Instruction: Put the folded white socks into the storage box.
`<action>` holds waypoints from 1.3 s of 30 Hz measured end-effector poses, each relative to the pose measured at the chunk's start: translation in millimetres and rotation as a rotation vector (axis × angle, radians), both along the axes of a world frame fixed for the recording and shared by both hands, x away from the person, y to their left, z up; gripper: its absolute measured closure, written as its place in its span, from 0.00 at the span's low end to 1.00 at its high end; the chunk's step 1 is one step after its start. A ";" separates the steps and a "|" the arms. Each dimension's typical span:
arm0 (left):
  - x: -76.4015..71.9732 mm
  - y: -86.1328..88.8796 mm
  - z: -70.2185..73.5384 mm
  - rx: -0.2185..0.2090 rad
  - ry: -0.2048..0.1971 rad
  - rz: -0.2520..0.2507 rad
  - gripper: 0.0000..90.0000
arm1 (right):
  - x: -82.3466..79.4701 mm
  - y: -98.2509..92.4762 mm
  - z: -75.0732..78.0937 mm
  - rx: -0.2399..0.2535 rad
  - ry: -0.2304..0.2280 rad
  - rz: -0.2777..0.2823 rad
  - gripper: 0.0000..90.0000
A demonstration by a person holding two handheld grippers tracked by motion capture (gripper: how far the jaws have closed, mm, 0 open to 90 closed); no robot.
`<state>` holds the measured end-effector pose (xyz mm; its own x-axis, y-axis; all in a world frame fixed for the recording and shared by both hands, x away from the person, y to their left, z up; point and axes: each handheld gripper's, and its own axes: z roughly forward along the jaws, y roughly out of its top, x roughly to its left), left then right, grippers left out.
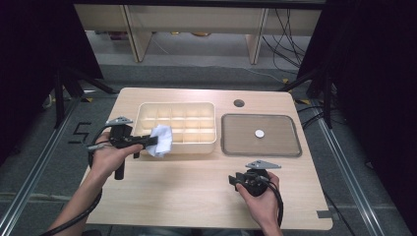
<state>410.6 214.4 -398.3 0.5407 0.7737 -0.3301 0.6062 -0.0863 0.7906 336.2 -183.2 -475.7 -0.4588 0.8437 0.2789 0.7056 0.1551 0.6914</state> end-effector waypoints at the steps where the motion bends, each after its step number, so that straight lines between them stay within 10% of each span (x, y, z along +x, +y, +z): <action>1: 2.0 1.6 0.7 -0.001 -0.001 0.003 0.85 | 0.0 0.0 0.0 0.000 0.000 0.000 0.72; 23: 58.3 37.4 -16.0 0.028 0.067 0.130 0.85 | 0.9 -1.4 -3.3 0.007 -0.009 0.013 0.71; 39: 71.5 48.6 -44.1 0.215 0.104 0.117 0.84 | 0.9 -0.9 -5.6 0.011 -0.007 0.015 0.70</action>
<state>482.1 263.0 -442.4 0.4153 0.8874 -0.2002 0.6990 -0.1705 0.6945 337.0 -184.0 -481.3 -0.4738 0.8334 0.2845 0.6982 0.1585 0.6981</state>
